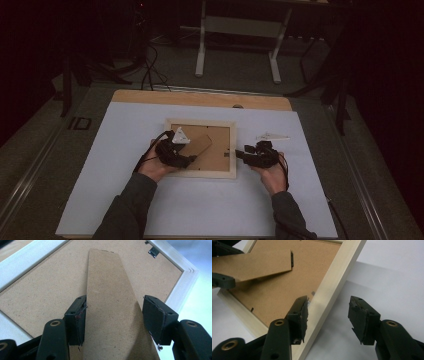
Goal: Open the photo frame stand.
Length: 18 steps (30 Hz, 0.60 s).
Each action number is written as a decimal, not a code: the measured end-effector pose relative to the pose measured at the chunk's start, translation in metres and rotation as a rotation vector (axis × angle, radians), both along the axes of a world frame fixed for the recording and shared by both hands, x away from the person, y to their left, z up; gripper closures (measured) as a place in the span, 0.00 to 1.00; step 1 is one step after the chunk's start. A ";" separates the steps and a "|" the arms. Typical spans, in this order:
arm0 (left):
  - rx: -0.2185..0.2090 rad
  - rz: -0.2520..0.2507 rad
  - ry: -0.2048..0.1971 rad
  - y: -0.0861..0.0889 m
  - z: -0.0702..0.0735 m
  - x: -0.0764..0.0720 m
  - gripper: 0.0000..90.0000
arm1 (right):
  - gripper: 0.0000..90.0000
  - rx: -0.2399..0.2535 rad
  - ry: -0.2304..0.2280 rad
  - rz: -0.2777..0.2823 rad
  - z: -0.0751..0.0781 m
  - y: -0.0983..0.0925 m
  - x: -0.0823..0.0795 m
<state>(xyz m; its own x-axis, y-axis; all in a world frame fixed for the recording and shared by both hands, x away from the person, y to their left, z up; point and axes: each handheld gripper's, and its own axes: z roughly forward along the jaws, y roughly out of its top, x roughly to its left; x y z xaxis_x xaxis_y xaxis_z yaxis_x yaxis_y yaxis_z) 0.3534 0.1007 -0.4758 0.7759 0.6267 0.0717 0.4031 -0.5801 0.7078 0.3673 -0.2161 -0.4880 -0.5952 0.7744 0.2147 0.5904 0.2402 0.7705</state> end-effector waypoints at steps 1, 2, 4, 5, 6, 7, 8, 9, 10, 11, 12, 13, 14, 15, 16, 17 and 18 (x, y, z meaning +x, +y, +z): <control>-0.001 0.003 -0.014 0.000 0.000 -0.001 0.45 | 0.54 -0.001 0.000 0.006 0.001 0.002 0.003; -0.001 0.003 -0.014 0.000 0.000 -0.001 0.45 | 0.54 -0.001 0.000 0.006 0.001 0.002 0.003; 0.003 0.002 -0.030 -0.001 0.001 -0.002 0.45 | 0.52 -0.002 -0.003 0.015 0.004 0.004 0.006; 0.007 -0.002 -0.046 -0.001 0.002 -0.003 0.45 | 0.50 0.000 -0.004 0.021 0.007 0.006 0.010; 0.007 -0.002 -0.046 -0.001 0.002 -0.003 0.45 | 0.50 0.000 -0.004 0.021 0.007 0.006 0.010; 0.007 -0.003 -0.062 -0.001 0.003 -0.005 0.45 | 0.48 -0.007 -0.013 0.028 0.009 0.008 0.014; 0.007 -0.003 -0.062 -0.001 0.003 -0.005 0.45 | 0.48 -0.007 -0.013 0.028 0.009 0.008 0.014; 0.011 -0.007 -0.074 -0.001 0.004 -0.006 0.45 | 0.47 -0.013 -0.011 0.034 0.011 0.009 0.017; 0.011 -0.007 -0.074 -0.001 0.004 -0.006 0.45 | 0.47 -0.013 -0.011 0.034 0.011 0.009 0.017; 0.012 -0.007 -0.084 -0.002 0.004 -0.006 0.45 | 0.47 -0.015 -0.015 0.042 0.013 0.010 0.021; 0.012 -0.007 -0.084 -0.002 0.004 -0.006 0.45 | 0.47 -0.015 -0.015 0.042 0.013 0.010 0.021; 0.014 -0.007 -0.086 -0.002 0.004 -0.006 0.45 | 0.46 -0.023 -0.019 0.052 0.014 0.011 0.024; 0.014 -0.007 -0.086 -0.002 0.004 -0.006 0.45 | 0.46 -0.023 -0.019 0.052 0.014 0.011 0.024; 0.014 -0.006 -0.089 -0.002 0.004 -0.006 0.45 | 0.45 -0.027 -0.021 0.058 0.016 0.013 0.026; 0.014 -0.006 -0.089 -0.002 0.004 -0.006 0.45 | 0.45 -0.027 -0.021 0.058 0.016 0.013 0.026; 0.013 -0.007 -0.092 -0.002 0.004 -0.007 0.45 | 0.44 -0.024 -0.018 0.066 0.018 0.014 0.029; 0.013 -0.007 -0.092 -0.002 0.004 -0.007 0.45 | 0.44 -0.024 -0.018 0.066 0.018 0.014 0.029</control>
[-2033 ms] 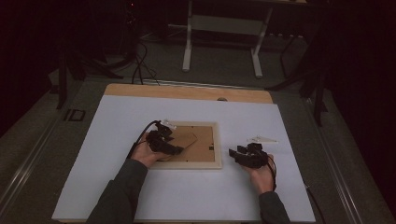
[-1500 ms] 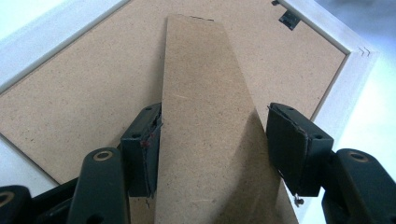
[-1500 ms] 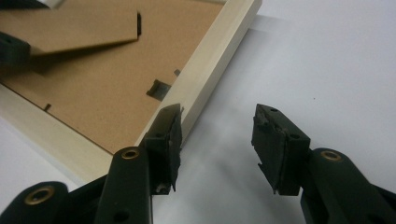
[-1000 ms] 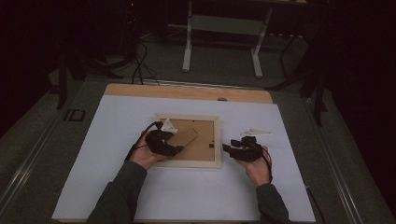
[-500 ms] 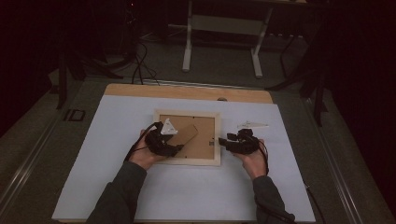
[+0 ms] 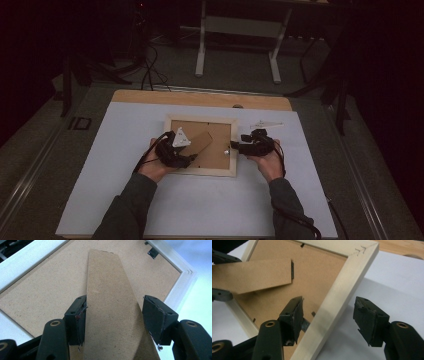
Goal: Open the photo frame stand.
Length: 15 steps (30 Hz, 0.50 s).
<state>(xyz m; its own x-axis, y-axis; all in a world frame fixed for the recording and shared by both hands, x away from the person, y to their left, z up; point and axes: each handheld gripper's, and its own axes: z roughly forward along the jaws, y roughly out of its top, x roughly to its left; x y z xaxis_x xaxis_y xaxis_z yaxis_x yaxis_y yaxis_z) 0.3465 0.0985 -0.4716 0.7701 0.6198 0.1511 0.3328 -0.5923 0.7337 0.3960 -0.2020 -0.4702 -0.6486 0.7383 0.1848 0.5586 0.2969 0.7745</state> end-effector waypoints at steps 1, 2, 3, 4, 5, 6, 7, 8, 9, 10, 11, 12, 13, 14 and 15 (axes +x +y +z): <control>0.002 -0.001 -0.004 0.000 0.001 -0.001 0.45 | 0.44 0.000 0.000 0.003 0.001 0.001 0.003; 0.002 -0.001 -0.004 0.000 0.001 -0.001 0.45 | 0.44 0.000 0.000 0.003 0.001 0.001 0.003; 0.009 -0.003 -0.012 -0.001 0.001 -0.002 0.45 | 0.43 0.002 0.007 0.003 0.001 0.003 0.006; 0.009 -0.003 -0.012 -0.001 0.001 -0.002 0.45 | 0.43 0.002 0.007 0.003 0.001 0.003 0.006; 0.007 -0.004 -0.020 -0.001 0.001 -0.003 0.45 | 0.43 0.006 0.016 0.003 0.001 0.004 0.010; 0.007 -0.004 -0.020 -0.001 0.001 -0.003 0.45 | 0.43 0.006 0.016 0.003 0.001 0.004 0.010; 0.010 -0.007 -0.023 -0.001 0.002 -0.003 0.45 | 0.43 0.017 0.028 0.004 0.000 0.005 0.014; 0.010 -0.007 -0.023 -0.001 0.002 -0.003 0.45 | 0.43 0.017 0.028 0.004 0.000 0.005 0.014; 0.009 -0.008 -0.025 -0.001 0.002 -0.004 0.45 | 0.43 0.033 0.039 0.005 0.000 0.005 0.017; 0.009 -0.008 -0.025 -0.001 0.002 -0.004 0.45 | 0.43 0.033 0.039 0.005 0.000 0.005 0.017; 0.009 -0.008 -0.027 -0.001 0.002 -0.005 0.45 | 0.43 0.040 0.039 0.002 0.000 0.005 0.019; 0.009 -0.008 -0.027 -0.001 0.002 -0.005 0.45 | 0.44 0.046 0.042 -0.004 0.000 0.005 0.020; 0.015 -0.010 -0.033 -0.001 0.003 -0.005 0.45 | 0.44 0.046 0.042 -0.004 0.000 0.005 0.020; 0.011 -0.011 -0.039 -0.002 0.003 -0.006 0.45 | 0.46 0.072 0.058 -0.014 -0.001 0.003 0.025; 0.014 -0.013 -0.041 -0.002 0.003 -0.006 0.45 | 0.47 0.078 0.065 -0.017 -0.002 0.002 0.027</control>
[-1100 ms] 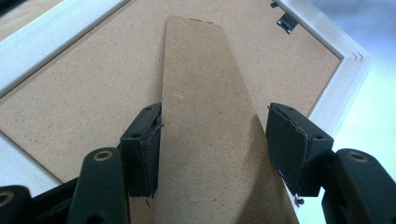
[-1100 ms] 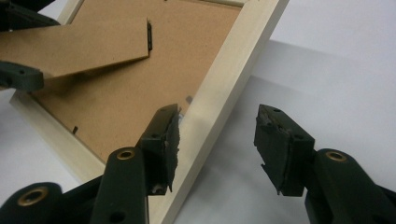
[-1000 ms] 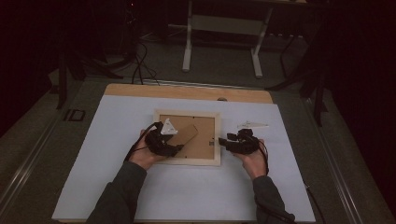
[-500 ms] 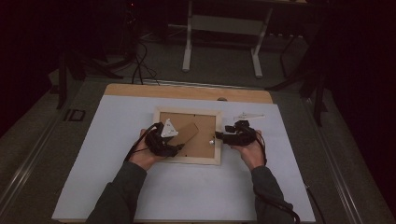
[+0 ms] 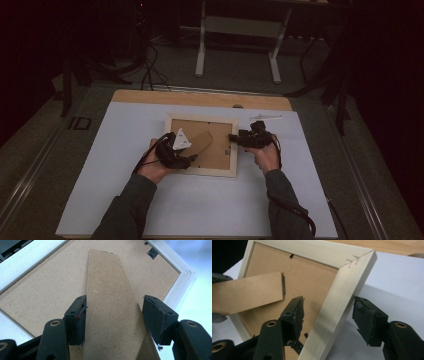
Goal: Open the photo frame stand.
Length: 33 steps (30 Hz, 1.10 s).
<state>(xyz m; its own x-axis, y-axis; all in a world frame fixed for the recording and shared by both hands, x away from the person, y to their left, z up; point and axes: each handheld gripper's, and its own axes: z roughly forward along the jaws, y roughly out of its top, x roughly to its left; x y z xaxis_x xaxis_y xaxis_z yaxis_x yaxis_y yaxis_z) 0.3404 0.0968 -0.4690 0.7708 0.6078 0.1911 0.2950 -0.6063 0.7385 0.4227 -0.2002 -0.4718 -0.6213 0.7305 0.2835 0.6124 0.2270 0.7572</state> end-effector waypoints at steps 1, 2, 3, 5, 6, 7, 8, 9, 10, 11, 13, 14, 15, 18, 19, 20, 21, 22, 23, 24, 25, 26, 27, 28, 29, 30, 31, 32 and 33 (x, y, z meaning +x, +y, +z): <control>0.002 0.000 -0.001 0.000 0.000 0.000 0.45 | 0.47 0.005 0.007 0.000 0.000 -0.001 0.002; 0.002 0.000 -0.001 0.000 0.000 0.000 0.45 | 0.47 0.005 0.007 0.000 0.000 -0.001 0.002; 0.001 0.000 -0.001 0.000 0.000 0.000 0.45 | 0.48 0.009 0.017 0.003 -0.001 -0.001 0.005; -0.001 0.000 -0.001 0.000 0.000 0.000 0.45 | 0.49 0.027 0.033 0.008 -0.001 -0.004 0.008; -0.001 0.000 -0.001 0.000 0.000 -0.001 0.45 | 0.49 0.027 0.033 0.008 -0.001 -0.004 0.008; 0.000 -0.005 -0.007 0.000 0.000 -0.001 0.45 | 0.51 0.050 0.050 0.014 0.000 -0.007 0.012; 0.000 -0.005 -0.007 0.000 0.000 -0.001 0.45 | 0.51 0.050 0.050 0.014 0.000 -0.007 0.012; -0.001 -0.006 -0.009 0.000 0.000 -0.001 0.45 | 0.51 0.057 0.059 0.015 0.000 -0.008 0.014; -0.001 -0.009 -0.012 0.000 0.000 -0.002 0.45 | 0.51 0.065 0.065 0.016 0.000 -0.009 0.016; 0.000 -0.013 -0.018 0.000 0.000 -0.002 0.45 | 0.51 0.076 0.077 0.022 -0.001 -0.010 0.019; 0.003 -0.017 -0.024 0.000 0.000 -0.003 0.45 | 0.51 0.083 0.090 0.034 -0.001 -0.010 0.021; 0.003 -0.017 -0.024 0.000 0.000 -0.003 0.45 | 0.51 0.083 0.090 0.034 -0.001 -0.010 0.021; 0.002 -0.023 -0.031 -0.001 0.001 -0.004 0.45 | 0.50 0.089 0.104 0.040 -0.002 -0.010 0.024; 0.002 -0.024 -0.036 -0.001 0.000 -0.004 0.45 | 0.54 0.111 0.116 0.049 -0.004 -0.010 0.026; -0.003 -0.027 -0.033 0.000 0.000 -0.004 0.45 | 0.57 0.124 0.115 0.062 -0.005 -0.010 0.026; -0.003 -0.027 -0.033 0.000 0.000 -0.004 0.45 | 0.57 0.124 0.115 0.062 -0.005 -0.010 0.026; -0.007 -0.032 -0.031 0.001 0.000 -0.004 0.45 | 0.59 0.145 0.122 0.063 -0.005 -0.013 0.026; -0.012 -0.034 -0.031 0.002 0.000 -0.004 0.45 | 0.59 0.145 0.122 0.063 -0.005 -0.013 0.026; -0.014 -0.038 -0.030 0.002 0.000 -0.004 0.45 | 0.61 0.175 0.130 0.068 -0.006 -0.016 0.025; -0.017 -0.040 -0.029 0.003 0.000 -0.004 0.45 | 0.61 0.175 0.130 0.068 -0.006 -0.016 0.025; -0.022 -0.042 -0.028 0.003 0.000 -0.004 0.45 | 0.62 0.187 0.127 0.071 -0.006 -0.018 0.025; -0.028 -0.045 -0.024 0.004 0.000 -0.003 0.45 | 0.62 0.187 0.127 0.071 -0.006 -0.018 0.025; -0.032 -0.046 -0.019 0.005 0.000 -0.003 0.45 | 0.64 0.200 0.126 0.070 -0.006 -0.020 0.023; -0.038 -0.045 -0.014 0.005 0.001 -0.002 0.45 | 0.64 0.200 0.126 0.070 -0.006 -0.020 0.023; -0.061 -0.044 0.003 0.006 0.001 -0.001 0.45 | 0.65 0.206 0.116 0.063 -0.005 -0.021 0.023; -0.061 -0.044 0.003 0.006 0.001 -0.001 0.45 | 0.65 0.206 0.116 0.063 -0.005 -0.021 0.023; -0.077 -0.042 0.017 0.007 0.001 0.000 0.46 | 0.65 0.203 0.105 0.062 -0.004 -0.020 0.022; -0.091 -0.041 0.025 0.007 0.002 0.000 0.46 | 0.65 0.203 0.105 0.062 -0.004 -0.020 0.022; -0.105 -0.038 0.037 0.008 0.002 0.001 0.47 | 0.66 0.205 0.100 0.060 -0.004 -0.020 0.021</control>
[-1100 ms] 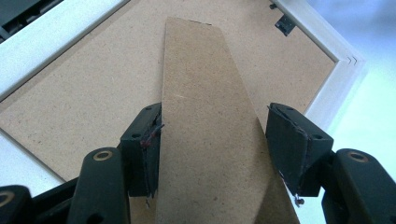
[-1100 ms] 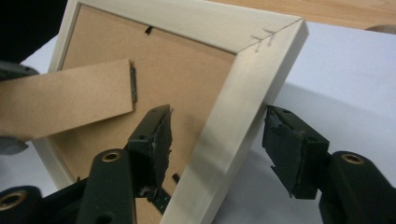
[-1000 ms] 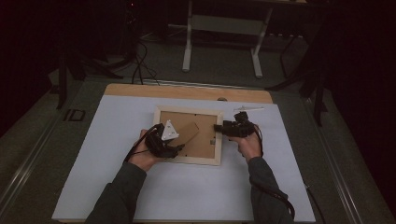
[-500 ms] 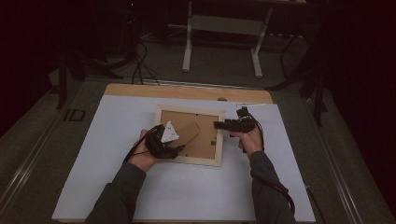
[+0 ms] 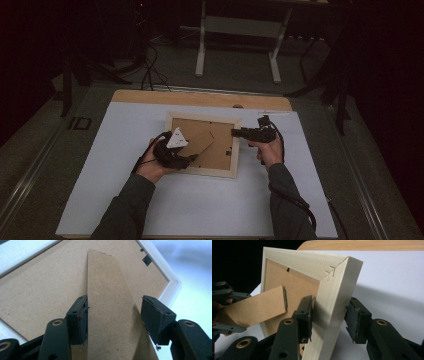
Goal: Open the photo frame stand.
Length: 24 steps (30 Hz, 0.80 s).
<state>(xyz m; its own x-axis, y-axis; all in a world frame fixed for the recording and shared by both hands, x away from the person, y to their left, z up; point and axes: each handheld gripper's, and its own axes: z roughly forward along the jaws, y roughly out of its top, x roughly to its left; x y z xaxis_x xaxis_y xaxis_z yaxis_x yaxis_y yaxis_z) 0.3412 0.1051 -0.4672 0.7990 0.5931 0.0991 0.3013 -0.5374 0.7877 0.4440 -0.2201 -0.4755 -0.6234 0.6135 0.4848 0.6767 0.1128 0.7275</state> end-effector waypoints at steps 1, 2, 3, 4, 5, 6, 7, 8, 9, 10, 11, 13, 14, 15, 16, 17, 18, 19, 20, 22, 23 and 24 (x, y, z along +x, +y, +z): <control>-0.010 0.001 0.015 0.001 0.000 0.001 0.47 | 0.66 0.000 0.000 0.000 0.000 0.000 0.000; -0.023 0.004 0.034 0.002 -0.001 0.003 0.48 | 0.66 0.003 -0.001 -0.002 0.000 0.000 0.000; -0.040 0.007 0.061 0.003 -0.002 0.004 0.48 | 0.66 0.007 -0.003 -0.005 -0.001 0.000 0.000; -0.051 0.008 0.082 0.004 -0.002 0.006 0.50 | 0.66 0.012 -0.002 -0.009 -0.001 0.000 -0.001; -0.064 0.009 0.103 0.005 -0.003 0.008 0.50 | 0.66 0.012 -0.002 -0.009 -0.001 0.000 -0.001; -0.090 0.012 0.144 0.007 -0.004 0.011 0.51 | 0.66 0.016 -0.003 -0.010 -0.002 0.000 -0.001; -0.090 0.012 0.144 0.007 -0.004 0.011 0.51 | 0.66 0.016 -0.003 -0.010 -0.002 0.000 -0.001; -0.104 0.015 0.166 0.008 -0.004 0.012 0.52 | 0.66 0.016 -0.005 -0.011 -0.002 0.000 -0.001; -0.115 0.017 0.188 0.009 -0.004 0.013 0.52 | 0.66 0.016 -0.005 -0.011 -0.002 0.000 -0.001; -0.133 0.014 0.216 0.010 -0.004 0.015 0.54 | 0.66 0.013 -0.010 -0.014 -0.001 0.000 -0.002; -0.133 0.014 0.216 0.010 -0.004 0.015 0.55 | 0.66 0.013 -0.010 -0.014 -0.001 0.000 -0.002; -0.147 0.011 0.234 0.011 -0.004 0.016 0.56 | 0.66 0.010 -0.018 -0.014 0.000 0.001 -0.003; -0.154 0.011 0.241 0.011 -0.005 0.017 0.57 | 0.66 0.008 -0.021 -0.014 0.000 0.001 -0.003; -0.159 0.012 0.247 0.012 -0.005 0.017 0.58 | 0.66 0.006 -0.022 -0.014 0.001 0.001 -0.003; -0.161 0.014 0.247 0.011 -0.005 0.017 0.58 | 0.66 0.001 -0.027 -0.014 0.001 0.001 -0.004; -0.159 0.015 0.245 0.011 -0.005 0.017 0.58 | 0.65 -0.006 -0.033 -0.016 0.002 0.002 -0.004; -0.156 0.017 0.242 0.011 -0.005 0.017 0.59 | 0.65 -0.015 -0.036 -0.020 0.002 0.002 -0.004; -0.156 0.017 0.240 0.010 -0.004 0.017 0.59 | 0.65 -0.025 -0.045 -0.025 0.003 0.003 -0.005; -0.153 0.018 0.237 0.010 -0.004 0.016 0.59 | 0.65 -0.029 -0.049 -0.027 0.004 0.004 -0.005; -0.151 0.019 0.229 0.010 -0.003 0.017 0.60 | 0.65 -0.036 -0.064 -0.028 0.006 0.004 -0.006; -0.146 0.018 0.226 0.010 -0.002 0.017 0.60 | 0.65 -0.038 -0.069 -0.029 0.007 0.004 -0.006; -0.140 0.019 0.227 0.010 -0.002 0.017 0.60 | 0.66 -0.043 -0.076 -0.031 0.009 0.005 -0.007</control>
<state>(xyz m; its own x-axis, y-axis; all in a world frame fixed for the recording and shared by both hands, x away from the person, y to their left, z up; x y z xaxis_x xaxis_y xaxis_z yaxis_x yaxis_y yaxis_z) 0.3581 0.1148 -0.4688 0.7798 0.6037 -0.1656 0.4877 -0.4201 0.7653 0.4375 -0.2153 -0.4664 -0.6376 0.6523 0.4098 0.6235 0.1246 0.7718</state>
